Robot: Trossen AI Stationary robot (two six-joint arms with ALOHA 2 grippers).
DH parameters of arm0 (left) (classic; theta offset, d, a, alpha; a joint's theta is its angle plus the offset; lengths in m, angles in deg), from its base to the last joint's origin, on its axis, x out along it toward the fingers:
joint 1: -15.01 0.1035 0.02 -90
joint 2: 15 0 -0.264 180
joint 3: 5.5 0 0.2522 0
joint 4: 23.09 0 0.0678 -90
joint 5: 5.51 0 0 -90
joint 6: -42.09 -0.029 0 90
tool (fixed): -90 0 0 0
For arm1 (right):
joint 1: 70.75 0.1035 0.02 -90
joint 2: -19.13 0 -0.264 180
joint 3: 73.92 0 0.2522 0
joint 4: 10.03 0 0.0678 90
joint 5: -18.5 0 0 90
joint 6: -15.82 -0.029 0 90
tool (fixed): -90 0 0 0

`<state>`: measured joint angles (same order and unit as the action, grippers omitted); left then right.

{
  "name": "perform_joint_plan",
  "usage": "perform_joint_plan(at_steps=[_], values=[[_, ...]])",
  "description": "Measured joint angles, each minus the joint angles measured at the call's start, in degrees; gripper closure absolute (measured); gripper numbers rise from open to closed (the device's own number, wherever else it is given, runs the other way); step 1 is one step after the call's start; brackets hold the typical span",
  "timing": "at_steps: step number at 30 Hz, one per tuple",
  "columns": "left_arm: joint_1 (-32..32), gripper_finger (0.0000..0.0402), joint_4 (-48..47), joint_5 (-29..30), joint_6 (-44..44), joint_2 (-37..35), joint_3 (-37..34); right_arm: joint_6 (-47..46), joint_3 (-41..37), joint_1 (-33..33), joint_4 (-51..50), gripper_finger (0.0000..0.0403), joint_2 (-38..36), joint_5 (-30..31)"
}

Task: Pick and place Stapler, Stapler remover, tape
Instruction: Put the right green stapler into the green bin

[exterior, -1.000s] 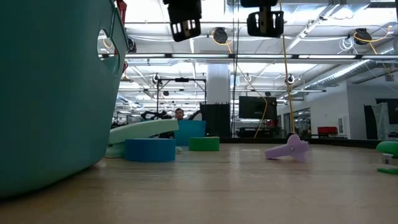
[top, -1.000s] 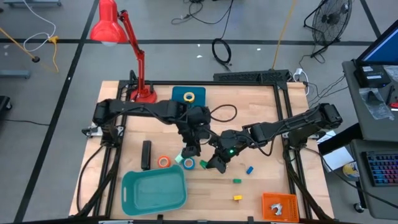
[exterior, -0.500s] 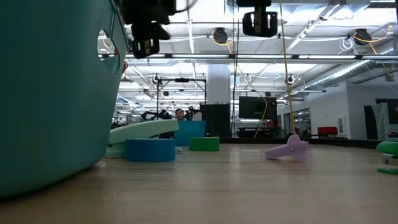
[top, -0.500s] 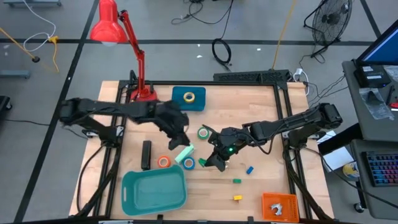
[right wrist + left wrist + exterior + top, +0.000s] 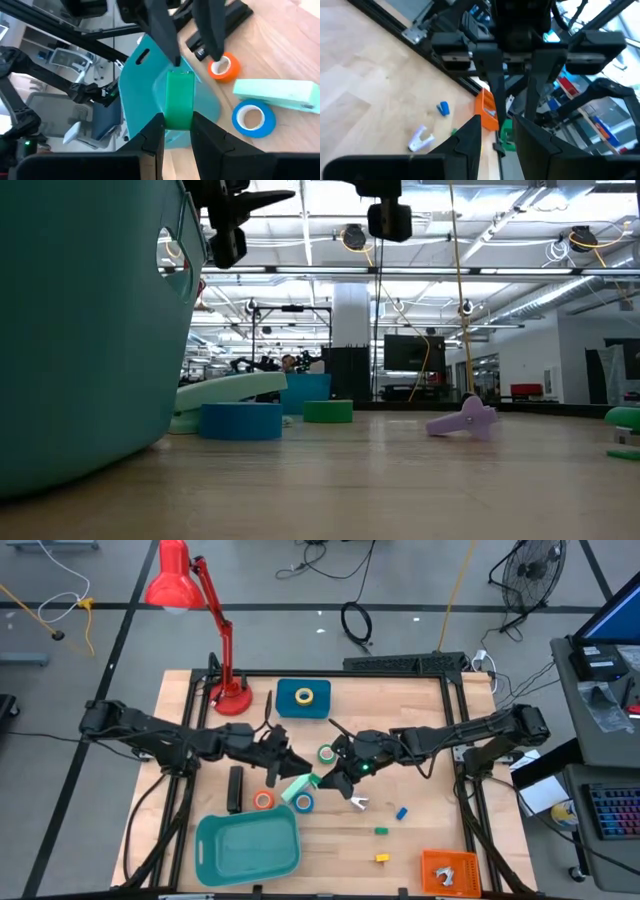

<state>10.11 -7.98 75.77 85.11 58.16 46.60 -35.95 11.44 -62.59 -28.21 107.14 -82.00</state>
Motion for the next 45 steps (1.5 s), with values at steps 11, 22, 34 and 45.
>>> perform_joint_plan(at_steps=[11, 22, 34, 45], values=[[0.4, 0.0289, 2.3, -2.3, -0.4, 0.4, 0.0, 0.0, -0.1, -0.1, -0.1, 0.0335, 0.0, 0.0], [0.4, 0.0289, 2.4, -8.2, -0.2, 0.4, 0.2, -0.5, 0.0, -0.1, -0.1, 0.0335, 0.0, -0.3], [0.4, 0.0289, 2.3, -6.8, -0.5, 1.4, 0.2, -0.8, -0.1, -0.1, -0.5, 0.0335, 0.0, -0.2], [1.2, 0.0289, 0.9, -5.9, -1.8, 2.6, 0.3, -1.5, -0.2, 0.5, -1.0, 0.0335, 0.0, 0.2]])
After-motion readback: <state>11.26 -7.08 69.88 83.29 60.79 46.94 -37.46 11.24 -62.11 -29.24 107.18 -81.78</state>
